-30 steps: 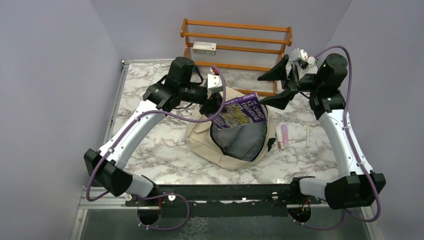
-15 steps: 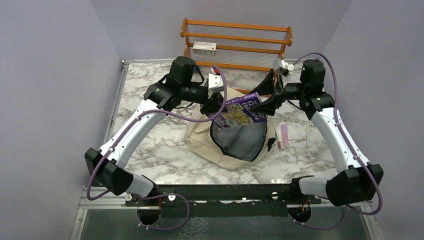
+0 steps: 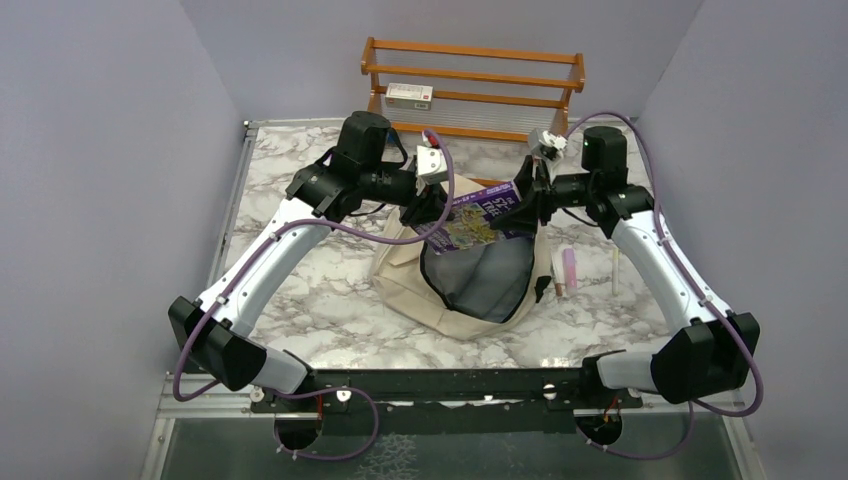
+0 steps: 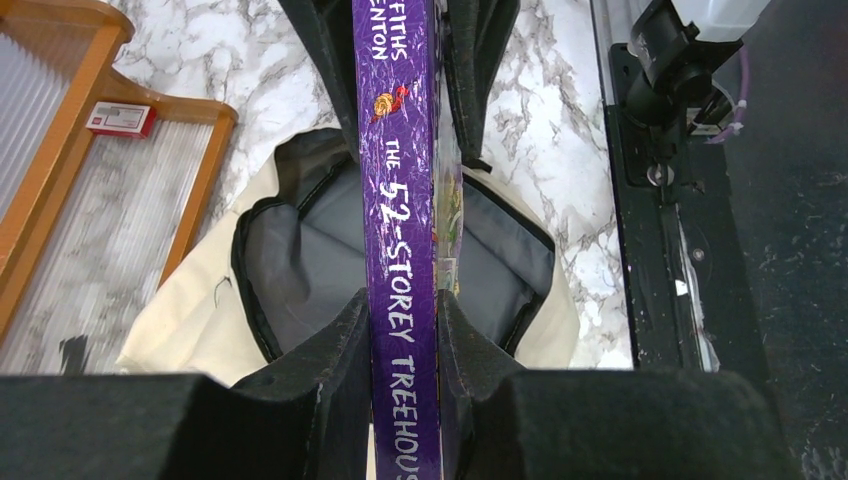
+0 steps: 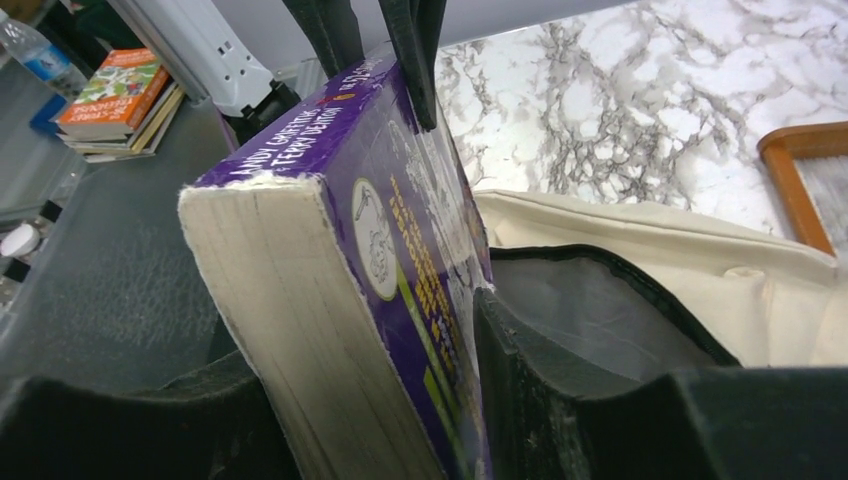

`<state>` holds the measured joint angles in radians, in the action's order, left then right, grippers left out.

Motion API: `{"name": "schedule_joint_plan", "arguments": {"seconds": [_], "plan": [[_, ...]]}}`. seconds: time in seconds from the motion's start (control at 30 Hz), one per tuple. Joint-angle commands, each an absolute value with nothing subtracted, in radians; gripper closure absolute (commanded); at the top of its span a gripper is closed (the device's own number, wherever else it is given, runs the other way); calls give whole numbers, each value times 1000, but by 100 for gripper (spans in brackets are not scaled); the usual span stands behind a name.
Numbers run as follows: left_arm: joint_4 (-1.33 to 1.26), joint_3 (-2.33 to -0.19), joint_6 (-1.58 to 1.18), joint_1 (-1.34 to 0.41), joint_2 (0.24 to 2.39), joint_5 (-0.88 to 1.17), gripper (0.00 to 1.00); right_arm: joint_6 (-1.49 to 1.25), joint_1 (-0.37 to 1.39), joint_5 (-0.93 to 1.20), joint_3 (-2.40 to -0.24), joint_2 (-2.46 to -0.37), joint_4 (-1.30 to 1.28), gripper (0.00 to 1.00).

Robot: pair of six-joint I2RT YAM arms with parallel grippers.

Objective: Pack the student bag
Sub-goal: Place the book in the student bag.

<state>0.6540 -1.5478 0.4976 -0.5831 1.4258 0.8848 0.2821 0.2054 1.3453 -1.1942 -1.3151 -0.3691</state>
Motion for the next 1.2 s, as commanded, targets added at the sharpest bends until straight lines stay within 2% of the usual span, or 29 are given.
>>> {"name": "schedule_joint_plan", "arguments": {"seconds": [0.0,0.3,0.37,0.43,0.5,0.57,0.67,0.73,0.77,1.0,1.17], "plan": [[608,-1594,506,-588,1420,882,100,309,212,1347,-1195,-1317,-399,53],[569,-1592,460,-589,1425,801,99,243,213,1358,-1153,-1262,-307,81],[560,-1592,449,-588,1426,791,91,206,212,1345,-1133,-1240,-261,89],[551,-1594,436,-587,1429,780,71,156,212,1302,-1107,-1214,-212,99],[542,-1595,420,-588,1432,766,56,96,212,1236,-1085,-1182,-161,99],[527,-1592,402,-588,1432,739,45,22,212,1130,-1066,-1149,-113,100],[487,-1571,362,-588,1432,662,36,-105,212,915,-1047,-1093,-85,99],[462,-1558,332,-588,1431,607,12,-155,212,776,-1043,-1063,-102,99],[450,-1551,320,-589,1432,582,9,-187,212,690,-1044,-1049,-119,99],[336,-1500,193,-589,1438,430,5,-329,212,219,-1026,-939,-245,99],[331,-1512,155,-611,1487,310,4,-404,212,-151,-1069,-936,-414,100]]}}
